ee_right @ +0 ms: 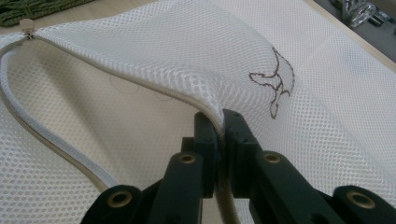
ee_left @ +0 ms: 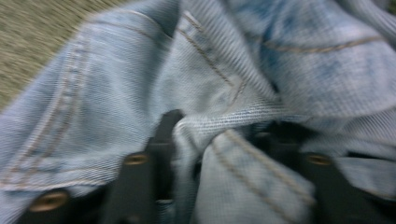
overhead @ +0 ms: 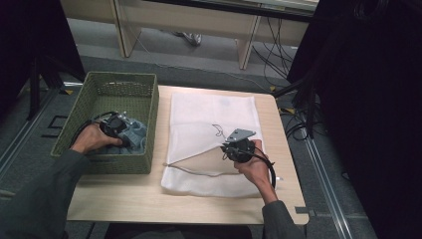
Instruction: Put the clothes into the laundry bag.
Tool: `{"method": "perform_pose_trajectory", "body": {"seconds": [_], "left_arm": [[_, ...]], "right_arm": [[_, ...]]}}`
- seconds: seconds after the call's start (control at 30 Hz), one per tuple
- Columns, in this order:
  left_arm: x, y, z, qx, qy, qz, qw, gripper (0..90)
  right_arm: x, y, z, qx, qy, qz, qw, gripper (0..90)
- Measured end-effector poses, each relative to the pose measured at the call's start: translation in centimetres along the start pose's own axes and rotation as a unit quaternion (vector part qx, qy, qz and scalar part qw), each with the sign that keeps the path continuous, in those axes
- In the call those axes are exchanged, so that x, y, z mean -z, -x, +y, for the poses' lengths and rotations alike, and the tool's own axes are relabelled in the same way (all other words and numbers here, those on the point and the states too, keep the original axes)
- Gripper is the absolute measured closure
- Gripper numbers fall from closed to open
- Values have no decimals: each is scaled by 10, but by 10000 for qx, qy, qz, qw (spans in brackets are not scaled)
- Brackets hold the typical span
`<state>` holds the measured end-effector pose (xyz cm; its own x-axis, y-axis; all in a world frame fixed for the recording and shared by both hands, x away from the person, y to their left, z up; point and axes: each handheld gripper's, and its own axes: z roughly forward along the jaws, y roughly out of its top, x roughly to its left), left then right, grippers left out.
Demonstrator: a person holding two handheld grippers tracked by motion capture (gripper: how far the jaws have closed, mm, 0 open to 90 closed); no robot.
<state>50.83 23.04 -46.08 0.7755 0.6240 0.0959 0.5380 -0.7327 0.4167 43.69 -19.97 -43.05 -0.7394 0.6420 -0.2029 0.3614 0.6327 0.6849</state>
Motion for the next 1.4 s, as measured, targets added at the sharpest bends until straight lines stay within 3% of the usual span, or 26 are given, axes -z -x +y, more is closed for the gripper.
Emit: {"method": "perform_pose_trajectory", "body": {"seconds": [0.03,0.07,0.1,0.17,0.23,0.3,0.4,0.47,0.57,0.67,0.7,0.77,0.8,0.83,0.87,0.93,1.0,1.13,1.17,1.2,1.27,1.3,1.37,1.4], "left_arm": [[1,-6,2,116,205,482,9986,657],[1,-10,2,249,306,731,9965,674],[-1,-14,2,574,492,868,9933,675],[-3,-22,0,1011,818,1061,9858,671],[-2,-28,0,1341,900,802,9836,639],[3,-28,0,1422,867,403,9852,524],[11,-27,0,1403,818,319,9862,308],[19,-23,-2,1291,831,-175,9880,190],[23,-20,-6,744,929,-172,9927,165],[15,-17,-12,722,849,-339,9932,144],[12,-17,-13,533,717,-349,9954,142],[1,-13,-12,439,599,-285,9968,109],[-6,-9,-10,491,614,-277,9965,60],[-11,-7,-8,435,442,-197,9979,0],[-17,-5,-6,386,366,-101,9985,0],[-25,-3,-2,316,500,74,9982,0],[-26,-3,-3,333,447,31,9984,0],[-30,-3,-2,221,402,129,9989,11],[-31,-4,-1,271,306,201,9990,146],[-27,-6,3,398,196,501,9978,244],[-24,-7,5,398,176,600,9972,405],[-23,-7,6,410,170,634,9970,471],[-21,-9,6,592,270,760,9950,556],[-21,-9,7,689,337,932,9927,574]], "right_arm": [[0,0,0,2,1,-3,10000,853],[0,0,0,-4,2,-2,10000,854],[0,0,0,-11,8,7,10000,854],[-1,0,0,20,21,-22,10000,854],[-1,0,-1,16,3,-1,10000,854],[-1,1,-1,-14,19,6,10000,854],[-2,3,-2,66,14,8,10000,854],[-2,2,-3,31,-15,27,10000,853],[-2,2,-3,66,2,12,10000,853],[-2,2,-3,74,-10,12,10000,852],[-2,0,-3,1,-39,6,10000,852],[-2,0,-2,20,-51,-3,10000,852],[-2,0,-2,30,-64,-4,10000,852],[-2,0,-2,34,-87,19,10000,852],[-3,0,-2,100,-92,0,9999,851],[-4,0,-2,140,-86,-1,9999,851],[-4,-1,-2,37,-103,8,9999,851],[-5,0,-2,119,-98,46,9999,850],[-5,0,-1,135,-51,17,9999,850],[-6,0,-1,186,-32,15,9998,849],[-5,-2,-1,78,-102,25,9999,849],[-6,-1,-1,183,-76,36,9998,849],[-4,-1,-1,57,-87,19,9999,849],[-5,1,-1,232,-40,34,9997,849]]}}
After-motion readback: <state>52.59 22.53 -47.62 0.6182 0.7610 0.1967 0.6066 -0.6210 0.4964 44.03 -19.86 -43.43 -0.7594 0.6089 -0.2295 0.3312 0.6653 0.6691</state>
